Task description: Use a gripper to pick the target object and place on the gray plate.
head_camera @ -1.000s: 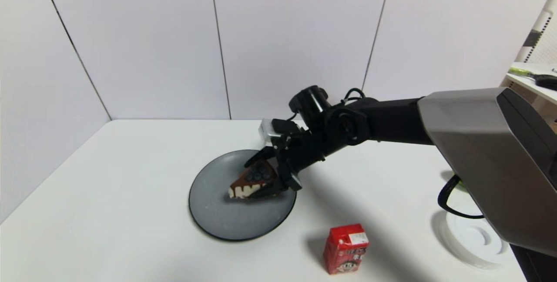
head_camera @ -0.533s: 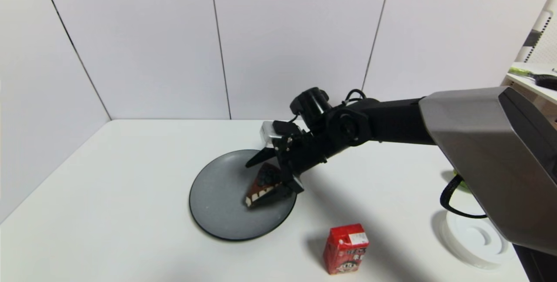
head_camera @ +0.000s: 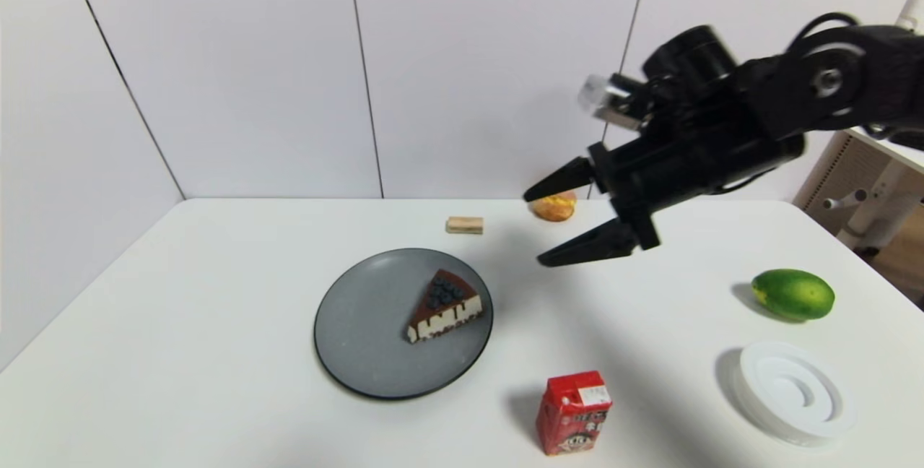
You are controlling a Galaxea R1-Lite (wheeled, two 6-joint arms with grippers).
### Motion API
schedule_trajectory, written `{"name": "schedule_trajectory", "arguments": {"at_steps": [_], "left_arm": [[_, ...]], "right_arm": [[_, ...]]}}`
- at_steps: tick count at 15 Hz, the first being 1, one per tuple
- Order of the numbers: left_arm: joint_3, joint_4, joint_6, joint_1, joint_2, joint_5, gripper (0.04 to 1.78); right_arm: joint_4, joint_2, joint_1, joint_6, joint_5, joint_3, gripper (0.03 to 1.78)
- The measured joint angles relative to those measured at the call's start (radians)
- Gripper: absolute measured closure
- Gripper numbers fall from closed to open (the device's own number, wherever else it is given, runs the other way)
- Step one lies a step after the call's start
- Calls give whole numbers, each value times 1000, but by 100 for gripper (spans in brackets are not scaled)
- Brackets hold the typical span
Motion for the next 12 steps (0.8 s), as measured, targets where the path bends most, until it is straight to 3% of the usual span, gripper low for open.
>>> {"name": "schedule_trajectory", "arguments": {"at_steps": [2,8,12], "left_arm": [[0,0,0,0,0,0,13],[0,0,0,0,0,0,13],[0,0,0,0,0,0,13]], "right_arm": [[15,-149,-143,42,0,124,16],[0,-693,-550,85,-17,617,13],[-72,-1091,-666,209,-110,883,12]]}}
